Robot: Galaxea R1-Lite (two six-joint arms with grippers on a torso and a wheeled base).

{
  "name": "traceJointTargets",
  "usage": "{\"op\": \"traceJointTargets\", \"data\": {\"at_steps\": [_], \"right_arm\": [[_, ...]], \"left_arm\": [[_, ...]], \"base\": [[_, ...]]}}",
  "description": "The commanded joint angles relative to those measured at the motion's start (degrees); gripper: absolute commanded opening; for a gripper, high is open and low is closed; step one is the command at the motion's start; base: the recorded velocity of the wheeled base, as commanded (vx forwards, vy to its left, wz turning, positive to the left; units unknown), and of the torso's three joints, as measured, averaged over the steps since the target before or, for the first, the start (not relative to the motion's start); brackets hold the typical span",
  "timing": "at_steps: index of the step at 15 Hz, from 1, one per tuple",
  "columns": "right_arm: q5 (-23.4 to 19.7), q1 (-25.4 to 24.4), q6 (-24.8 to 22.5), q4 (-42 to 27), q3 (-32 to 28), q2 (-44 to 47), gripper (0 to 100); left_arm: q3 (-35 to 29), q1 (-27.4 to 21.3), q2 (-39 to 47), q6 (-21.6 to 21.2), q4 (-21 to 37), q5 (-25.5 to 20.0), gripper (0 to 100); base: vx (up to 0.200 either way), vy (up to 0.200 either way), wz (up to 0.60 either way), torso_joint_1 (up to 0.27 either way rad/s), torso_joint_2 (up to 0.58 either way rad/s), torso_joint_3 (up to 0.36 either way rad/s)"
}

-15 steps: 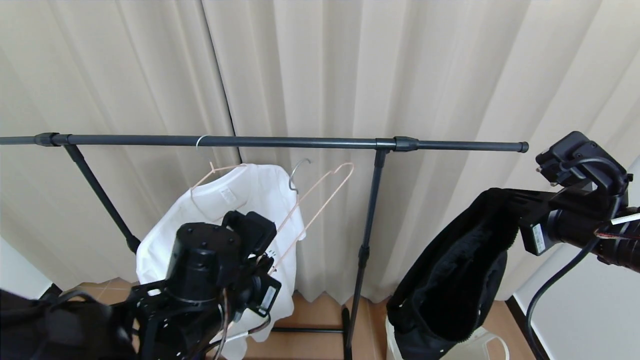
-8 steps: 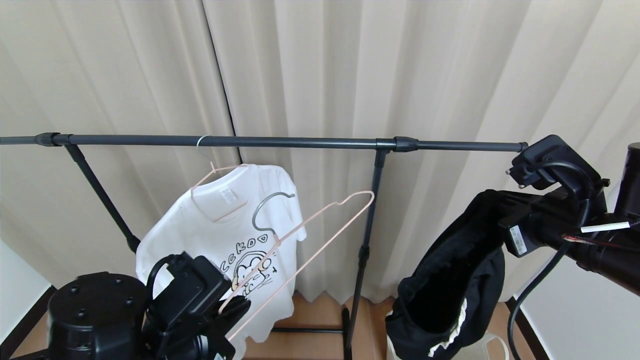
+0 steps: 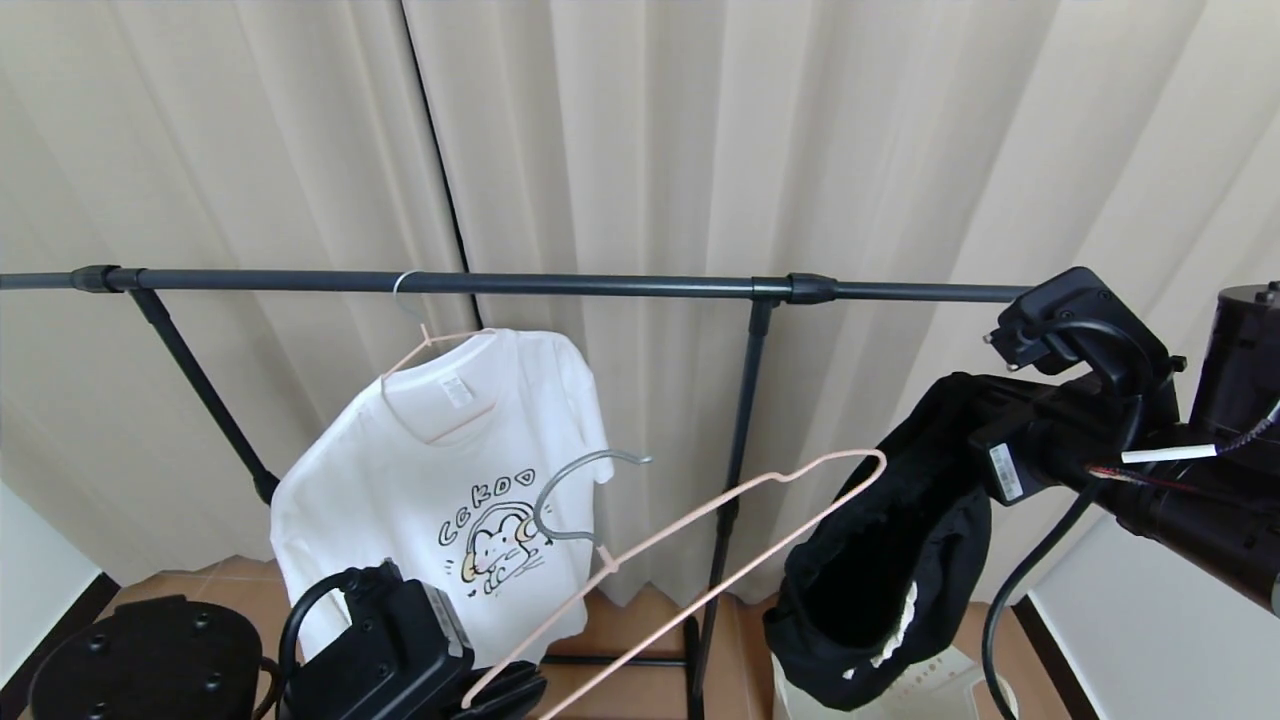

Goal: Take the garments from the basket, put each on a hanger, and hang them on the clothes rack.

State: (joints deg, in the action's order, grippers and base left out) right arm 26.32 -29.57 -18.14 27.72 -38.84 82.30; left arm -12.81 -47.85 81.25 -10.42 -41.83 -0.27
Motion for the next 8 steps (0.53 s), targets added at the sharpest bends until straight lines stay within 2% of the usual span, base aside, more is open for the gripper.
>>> {"op": "traceJointTargets", "data": {"at_steps": [1,5,8], "right_arm": [[0.0,-0.7,0.0,0.1,0.0,0.3,0],[0.0,-2.1,0.7,0.0,0.0,1.0,0],[0.0,-4.7,1.2,-0.1,0.1,1.1,0]], "left_arm": [[-1.7,-1.9,3.7,0.1,-0.1,0.0,0],[-4.8,-2.4,6.9,0.7,-0.1,0.2,0],[-8.0,-2.3,9.5,2.8,-0.1,0.4,0]], "base": [[0.0,0.0,0.0,0.0,0.0,0.0],[0.0,0.0,0.0,0.0,0.0,0.0],[0.0,0.0,0.0,0.0,0.0,0.0]]}}
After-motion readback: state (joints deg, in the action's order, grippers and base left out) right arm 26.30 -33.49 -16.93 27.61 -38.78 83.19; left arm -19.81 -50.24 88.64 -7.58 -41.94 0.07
